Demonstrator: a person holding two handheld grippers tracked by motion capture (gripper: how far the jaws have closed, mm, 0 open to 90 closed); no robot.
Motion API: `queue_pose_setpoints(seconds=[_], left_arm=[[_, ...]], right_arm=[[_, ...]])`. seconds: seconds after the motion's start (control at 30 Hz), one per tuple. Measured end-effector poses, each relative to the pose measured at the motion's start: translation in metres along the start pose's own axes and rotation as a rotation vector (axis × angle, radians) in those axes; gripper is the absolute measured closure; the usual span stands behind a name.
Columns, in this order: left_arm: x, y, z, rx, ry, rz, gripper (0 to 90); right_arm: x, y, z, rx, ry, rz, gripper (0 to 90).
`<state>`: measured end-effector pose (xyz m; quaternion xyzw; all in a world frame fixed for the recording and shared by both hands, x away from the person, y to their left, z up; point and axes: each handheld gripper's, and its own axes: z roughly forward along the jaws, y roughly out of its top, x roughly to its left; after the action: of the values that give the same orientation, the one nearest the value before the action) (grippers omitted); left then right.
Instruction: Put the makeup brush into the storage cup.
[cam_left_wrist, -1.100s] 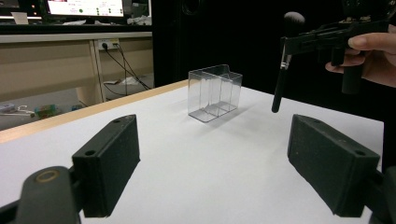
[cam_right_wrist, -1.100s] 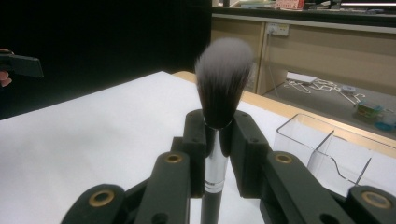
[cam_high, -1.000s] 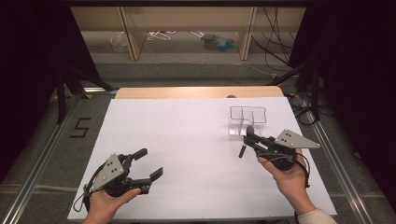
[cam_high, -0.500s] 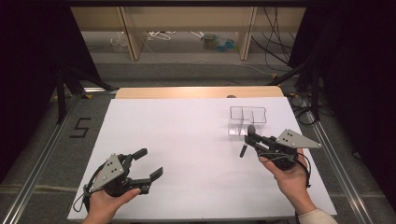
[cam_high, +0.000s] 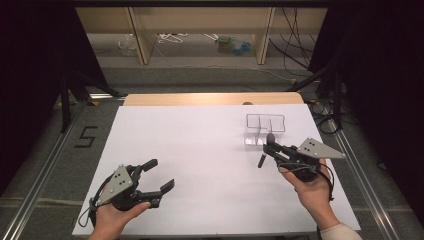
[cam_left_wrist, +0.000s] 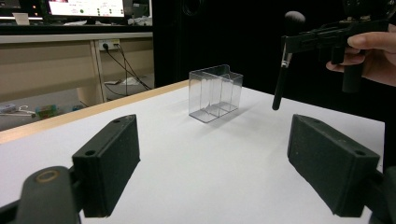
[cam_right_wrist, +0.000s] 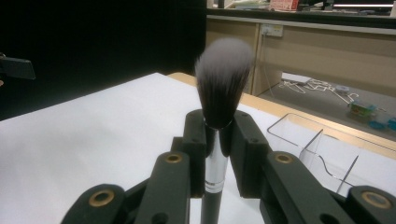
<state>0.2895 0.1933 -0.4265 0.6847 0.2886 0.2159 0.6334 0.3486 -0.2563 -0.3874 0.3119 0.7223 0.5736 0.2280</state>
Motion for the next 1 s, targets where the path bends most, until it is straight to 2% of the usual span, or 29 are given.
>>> queue_pose_setpoints(seconds=[0.33,0.53,0.7,0.8,1.0], left_arm=[[-0.0002,0.0,0.0,0.001,0.0,0.001,16.7],[0.0,-0.0001,0.0,0.0,0.001,0.0,16.7],[0.0,0.0001,-0.0001,0.0,0.002,0.002,16.7],[0.0,0.0001,-0.0001,0.001,0.001,0.002,16.8],[0.0,0.0002,-0.0002,0.0,0.002,0.004,16.8]], right_arm=[[-0.0021,-0.0002,-0.0002,-0.007,-0.012,-0.014,77.6],[-0.0026,0.0,-0.0013,0.01,0.0,-0.001,77.6],[-0.0043,-0.0003,-0.0016,-0.012,-0.025,-0.012,77.6],[-0.0045,-0.0003,-0.0024,-0.004,-0.015,0.009,77.6],[-0.0074,-0.0007,-0.0037,0.0,-0.027,0.004,77.6]])
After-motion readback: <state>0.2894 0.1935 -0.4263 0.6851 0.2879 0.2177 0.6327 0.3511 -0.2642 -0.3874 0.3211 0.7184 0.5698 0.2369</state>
